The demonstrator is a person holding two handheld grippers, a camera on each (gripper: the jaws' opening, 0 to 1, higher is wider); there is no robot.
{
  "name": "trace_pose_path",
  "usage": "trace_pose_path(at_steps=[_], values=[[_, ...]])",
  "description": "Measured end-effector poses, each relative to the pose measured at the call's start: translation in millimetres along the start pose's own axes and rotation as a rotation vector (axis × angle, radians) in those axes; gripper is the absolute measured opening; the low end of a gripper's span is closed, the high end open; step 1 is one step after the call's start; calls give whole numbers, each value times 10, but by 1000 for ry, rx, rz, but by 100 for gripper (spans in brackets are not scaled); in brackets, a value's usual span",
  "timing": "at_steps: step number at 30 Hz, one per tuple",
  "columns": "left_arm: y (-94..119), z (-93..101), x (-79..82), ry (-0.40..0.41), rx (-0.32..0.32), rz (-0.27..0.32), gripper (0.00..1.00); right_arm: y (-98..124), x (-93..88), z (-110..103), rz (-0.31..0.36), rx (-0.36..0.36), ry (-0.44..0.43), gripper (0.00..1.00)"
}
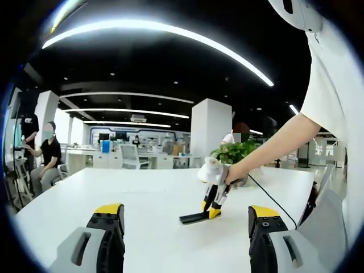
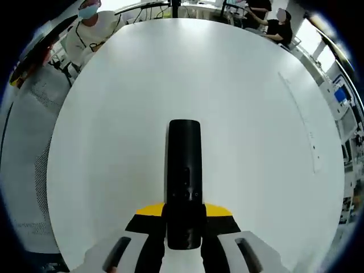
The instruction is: Press the specified remote control buttons in sequence, fully releasing each button before pressing the next.
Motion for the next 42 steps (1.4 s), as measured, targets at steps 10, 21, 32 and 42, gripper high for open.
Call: trace_pose_path(at_steps=[10, 21, 32, 42], values=[[1, -2, 3, -2, 4, -5, 94, 69, -64, -77, 144, -111, -78, 40], [10, -20, 12, 11, 18, 4, 94, 380, -449, -903, 847, -369, -472, 64], [22, -77, 8, 21, 70, 5, 93, 707, -830, -1872, 1119, -591, -758, 99], [26, -71, 3, 14, 70, -8, 93, 985, -1193, -2510, 1099, -783, -794, 99]])
Point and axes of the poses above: the point that each gripper's makers call its tool centre point, and the gripper's own axes: y roughly backward along the fingers, z roughly to its right, x roughly out of its top, the point moved 10 cm from there along y, roughly backward along the fingers, and after that the axes turned 8 degrees about x, right-handed, at the moved point
